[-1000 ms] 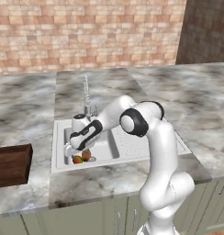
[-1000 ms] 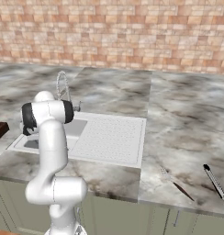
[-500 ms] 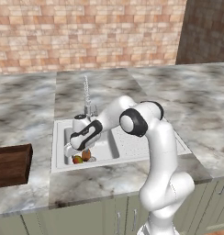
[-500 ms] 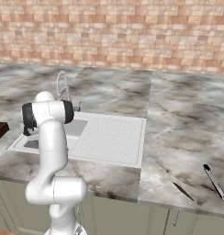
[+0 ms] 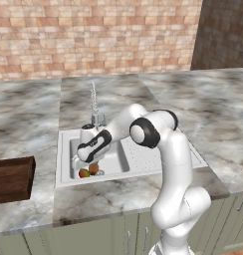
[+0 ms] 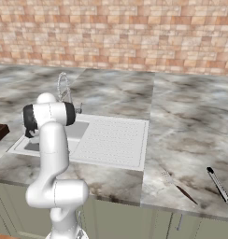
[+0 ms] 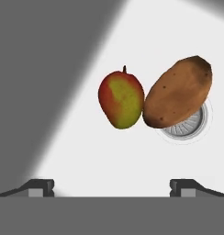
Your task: Pick up all produce items and place them in the sink. Turn on the sink faucet to wash them. Then turn the sink off and put them in the tray.
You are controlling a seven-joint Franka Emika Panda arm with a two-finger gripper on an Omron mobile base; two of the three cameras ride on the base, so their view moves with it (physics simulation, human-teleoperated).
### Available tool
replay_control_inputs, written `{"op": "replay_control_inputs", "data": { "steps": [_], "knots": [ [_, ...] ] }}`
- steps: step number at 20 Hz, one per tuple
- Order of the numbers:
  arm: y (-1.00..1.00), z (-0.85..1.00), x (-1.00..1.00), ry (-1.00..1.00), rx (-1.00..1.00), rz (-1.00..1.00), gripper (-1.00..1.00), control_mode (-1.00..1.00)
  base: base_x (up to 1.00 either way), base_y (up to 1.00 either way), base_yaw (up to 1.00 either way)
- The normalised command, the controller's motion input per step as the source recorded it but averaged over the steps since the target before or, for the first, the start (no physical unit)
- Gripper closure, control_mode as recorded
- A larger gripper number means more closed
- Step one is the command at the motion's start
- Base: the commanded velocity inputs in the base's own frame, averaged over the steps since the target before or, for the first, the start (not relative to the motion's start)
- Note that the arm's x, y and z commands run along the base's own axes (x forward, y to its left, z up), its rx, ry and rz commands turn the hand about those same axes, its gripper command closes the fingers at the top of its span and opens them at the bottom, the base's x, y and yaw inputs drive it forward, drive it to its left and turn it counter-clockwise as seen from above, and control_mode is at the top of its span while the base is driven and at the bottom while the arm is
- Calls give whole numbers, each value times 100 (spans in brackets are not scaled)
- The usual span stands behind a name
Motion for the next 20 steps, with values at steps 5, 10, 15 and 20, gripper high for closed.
{"op": "replay_control_inputs", "data": {
  "steps": [5,10,15,20],
  "knots": [
    [-23,-5,-1,0,0,0,-100,-100,0,0,0],
    [0,-17,4,0,0,2,-100,-100,0,0,0],
    [4,-22,1,-1,0,3,-100,-100,0,0,0],
    [12,-14,0,-2,1,4,-100,-100,0,0,0]
  ]
}}
